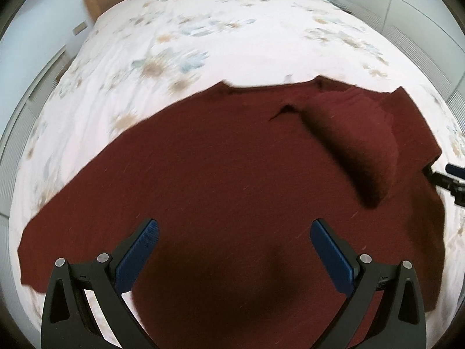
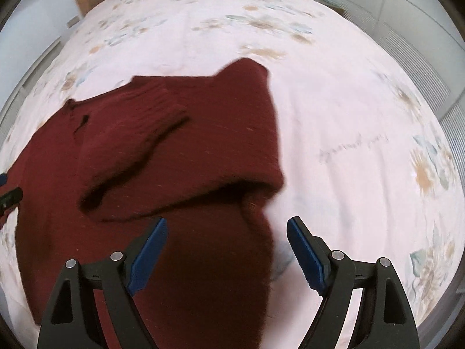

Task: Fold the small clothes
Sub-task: 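Move the left tool to the cuff of the other sleeve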

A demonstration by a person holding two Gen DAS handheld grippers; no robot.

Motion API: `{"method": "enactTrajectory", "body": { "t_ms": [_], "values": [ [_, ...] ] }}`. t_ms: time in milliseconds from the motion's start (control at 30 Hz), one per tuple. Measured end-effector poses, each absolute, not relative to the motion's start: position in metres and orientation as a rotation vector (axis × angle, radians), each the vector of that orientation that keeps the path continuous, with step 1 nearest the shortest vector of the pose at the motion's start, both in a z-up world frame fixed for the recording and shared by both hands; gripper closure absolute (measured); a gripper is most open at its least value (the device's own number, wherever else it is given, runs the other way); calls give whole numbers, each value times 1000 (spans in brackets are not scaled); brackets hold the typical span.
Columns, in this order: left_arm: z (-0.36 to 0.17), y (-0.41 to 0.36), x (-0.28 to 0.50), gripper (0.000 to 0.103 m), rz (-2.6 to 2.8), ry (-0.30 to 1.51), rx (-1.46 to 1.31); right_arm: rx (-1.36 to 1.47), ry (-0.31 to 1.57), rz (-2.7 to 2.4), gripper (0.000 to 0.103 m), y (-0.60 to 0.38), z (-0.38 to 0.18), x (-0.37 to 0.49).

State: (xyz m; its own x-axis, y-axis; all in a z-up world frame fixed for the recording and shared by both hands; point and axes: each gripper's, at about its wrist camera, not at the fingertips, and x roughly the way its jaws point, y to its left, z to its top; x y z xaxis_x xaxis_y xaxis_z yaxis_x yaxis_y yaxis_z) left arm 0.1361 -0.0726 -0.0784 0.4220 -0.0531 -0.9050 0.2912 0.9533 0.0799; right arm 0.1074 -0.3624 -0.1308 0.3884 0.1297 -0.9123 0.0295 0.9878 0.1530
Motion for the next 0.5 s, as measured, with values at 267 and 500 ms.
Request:
{"method": "enactTrajectory", "body": {
  "t_ms": [267, 500],
  "values": [
    [-83, -151, 159, 1, -332, 1087, 355, 197, 1183, 27, 18, -387, -143, 98],
    [-101, -221, 174, 1, -428, 1089, 491, 237, 1194, 24, 18, -401, -152, 88]
  ]
}}
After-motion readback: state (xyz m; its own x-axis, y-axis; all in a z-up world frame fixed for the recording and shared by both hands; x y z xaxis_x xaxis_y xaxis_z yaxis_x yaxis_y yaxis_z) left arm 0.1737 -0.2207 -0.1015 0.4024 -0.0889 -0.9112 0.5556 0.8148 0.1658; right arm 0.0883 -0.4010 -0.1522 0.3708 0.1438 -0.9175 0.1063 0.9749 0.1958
